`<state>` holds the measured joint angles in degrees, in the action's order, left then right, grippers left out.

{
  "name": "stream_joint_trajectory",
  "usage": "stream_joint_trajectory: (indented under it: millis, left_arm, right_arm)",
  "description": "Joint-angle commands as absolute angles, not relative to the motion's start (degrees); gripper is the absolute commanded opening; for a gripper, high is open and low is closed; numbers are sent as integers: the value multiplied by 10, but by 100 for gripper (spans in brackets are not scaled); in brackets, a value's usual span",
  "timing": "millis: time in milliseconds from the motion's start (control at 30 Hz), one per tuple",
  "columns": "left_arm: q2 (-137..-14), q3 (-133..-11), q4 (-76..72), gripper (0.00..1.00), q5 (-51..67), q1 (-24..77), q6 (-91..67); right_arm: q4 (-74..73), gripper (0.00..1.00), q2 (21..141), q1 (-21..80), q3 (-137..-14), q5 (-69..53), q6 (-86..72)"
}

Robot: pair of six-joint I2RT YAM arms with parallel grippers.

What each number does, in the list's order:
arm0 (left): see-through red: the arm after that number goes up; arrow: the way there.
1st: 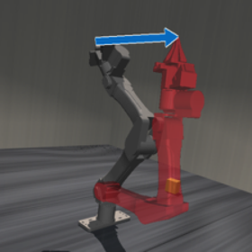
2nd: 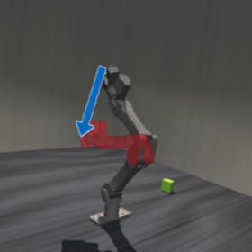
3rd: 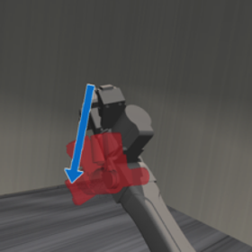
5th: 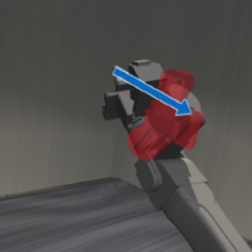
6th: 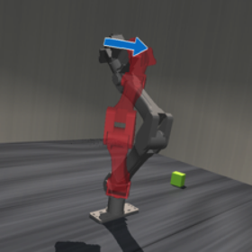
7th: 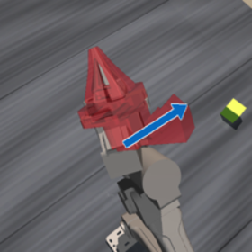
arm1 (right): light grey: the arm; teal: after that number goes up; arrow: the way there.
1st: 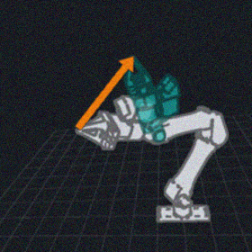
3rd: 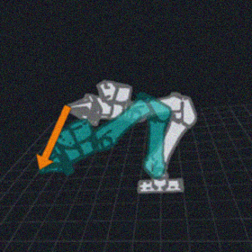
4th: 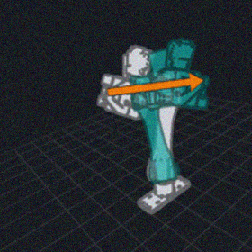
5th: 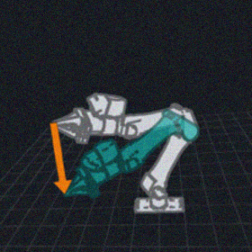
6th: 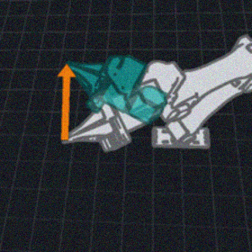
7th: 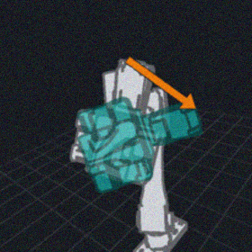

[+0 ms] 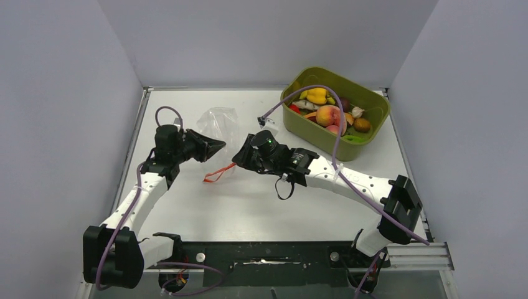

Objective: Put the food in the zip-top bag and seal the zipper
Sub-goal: Pick up the zipper food storage bag at the center of the board, then open the zipper of the food storage bag.

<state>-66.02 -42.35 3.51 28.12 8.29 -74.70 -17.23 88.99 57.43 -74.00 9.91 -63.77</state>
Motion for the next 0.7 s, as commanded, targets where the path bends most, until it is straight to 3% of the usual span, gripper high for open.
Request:
stream_joint_trajectory:
  millis: [0, 33, 67, 233, 400, 467, 667]
  left_arm:
    - [-645, -426, -8, 0, 286, 85, -727]
    - [-644, -426, -15, 0, 286, 85, -721]
    - [-642, -427, -22, 7, 288, 85, -707]
    - [-620, -454, 3, 39, 271, 85, -592]
    - [-587, -467, 5, 62, 272, 86, -485]
    - [-570, -466, -2, 67, 288, 87, -433]
    - [-500, -453, 18, 65, 296, 103, -248]
  right_arm:
    - [-130, 6, 869, 577, -743, 118, -631]
    - [-122, 1, 864, 576, -738, 116, -629]
    - [-118, 0, 859, 575, -735, 113, -626]
    - [-129, 0, 833, 559, -723, 106, -618]
    - [-141, 0, 807, 522, -720, 67, -602]
    - [-154, 0, 797, 510, -721, 51, -594]
    - [-167, 0, 756, 478, -712, 4, -568]
